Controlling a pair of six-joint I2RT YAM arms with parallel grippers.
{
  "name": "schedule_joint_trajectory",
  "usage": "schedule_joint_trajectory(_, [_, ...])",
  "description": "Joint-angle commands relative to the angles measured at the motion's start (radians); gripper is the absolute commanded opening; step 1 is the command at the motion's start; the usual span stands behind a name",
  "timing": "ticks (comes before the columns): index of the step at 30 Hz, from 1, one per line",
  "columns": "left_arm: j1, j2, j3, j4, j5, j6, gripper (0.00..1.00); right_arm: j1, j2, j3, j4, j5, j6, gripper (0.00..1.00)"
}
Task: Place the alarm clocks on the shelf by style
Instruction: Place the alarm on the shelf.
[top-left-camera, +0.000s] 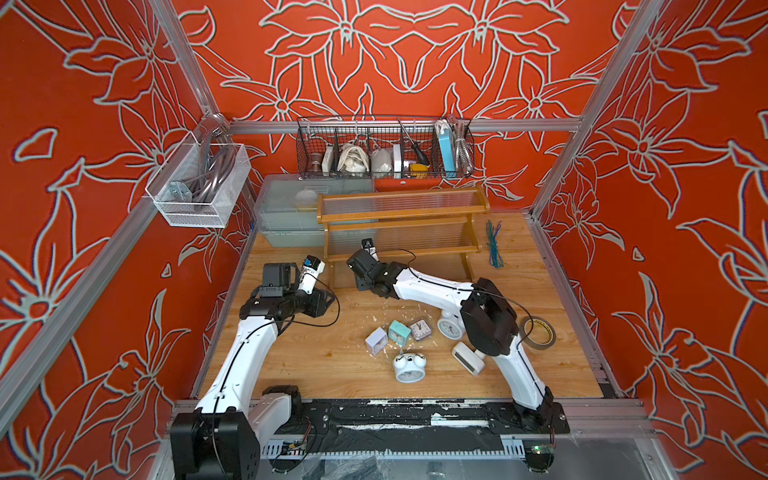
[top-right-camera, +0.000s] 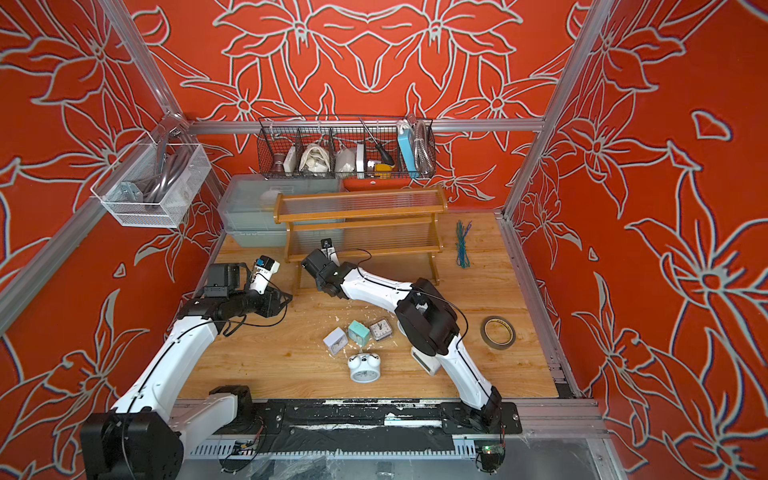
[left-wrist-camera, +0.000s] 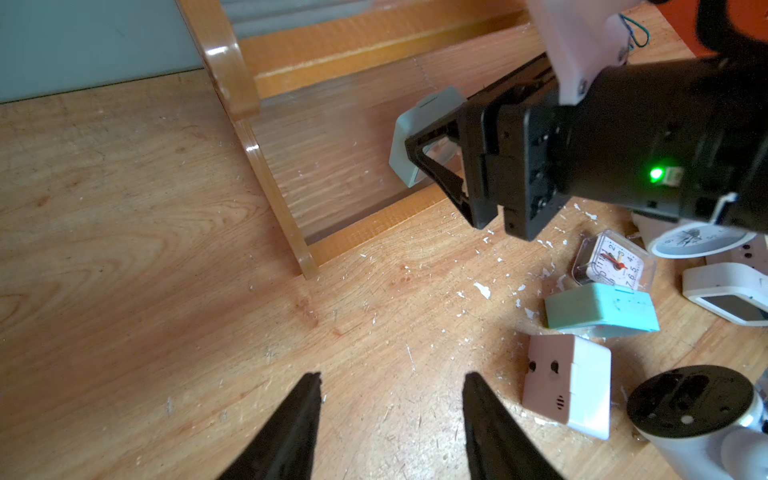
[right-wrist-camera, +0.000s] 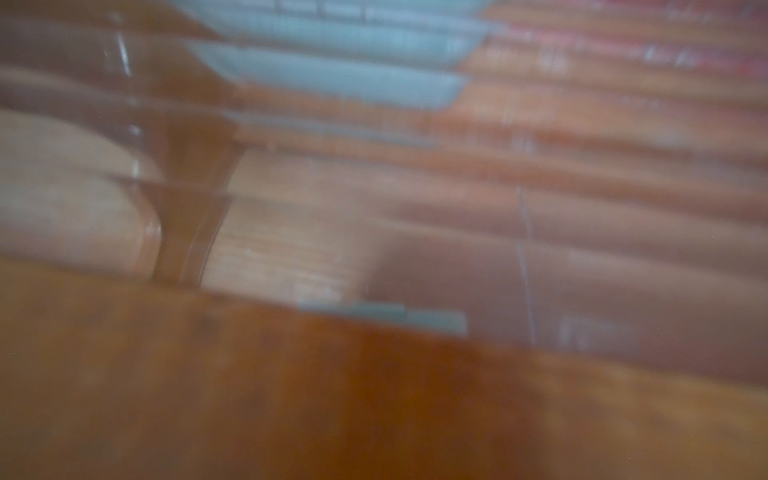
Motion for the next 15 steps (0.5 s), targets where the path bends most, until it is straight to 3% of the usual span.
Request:
schedule_joint_trajectory(1, [0.007, -0.015, -0.012, 0.001, 0.018, 0.002, 0.56, 0.001, 0.023, 0.036, 0.028, 0.027, 0.021, 0.54])
schedule_joint_trajectory(8, [0.008, -0.015, -0.013, 0.001, 0.018, 0.004, 0.56, -0.008, 0.037, 0.037, 0.033, 0.013, 0.040, 0.56])
schedule_joint_trajectory(15, [0.008, -0.013, -0.015, 0.001, 0.024, 0.007, 0.56, -0.013, 0.032, 0.036, 0.029, -0.003, 0.042, 0.69])
